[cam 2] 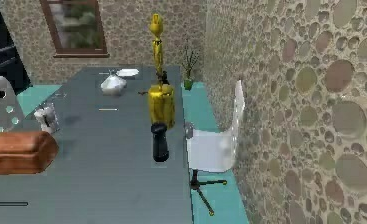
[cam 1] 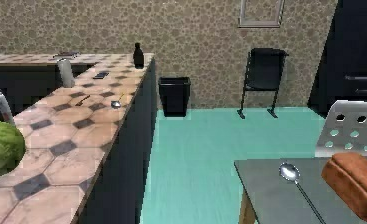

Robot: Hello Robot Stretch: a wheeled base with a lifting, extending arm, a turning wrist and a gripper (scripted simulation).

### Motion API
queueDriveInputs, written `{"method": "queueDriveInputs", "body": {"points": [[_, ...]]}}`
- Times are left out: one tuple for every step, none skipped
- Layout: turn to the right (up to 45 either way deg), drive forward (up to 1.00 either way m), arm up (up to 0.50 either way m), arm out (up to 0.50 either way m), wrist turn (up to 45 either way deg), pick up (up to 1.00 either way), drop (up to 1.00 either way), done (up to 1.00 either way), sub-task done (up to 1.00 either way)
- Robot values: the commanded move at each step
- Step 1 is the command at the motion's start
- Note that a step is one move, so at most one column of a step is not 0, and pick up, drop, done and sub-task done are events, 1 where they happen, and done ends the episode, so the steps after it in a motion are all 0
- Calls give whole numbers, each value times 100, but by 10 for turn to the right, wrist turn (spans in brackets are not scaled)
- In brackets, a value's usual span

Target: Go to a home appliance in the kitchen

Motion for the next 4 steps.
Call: {"method": "queueDriveInputs", "body": {"points": [[0,100,0,0,0,0,0,0,0],[-300,0,0,0,0,0,0,0,0],[0,5,0,0,0,0,0,0,0],[450,0,0,0,0,0,0,0,0]]}}
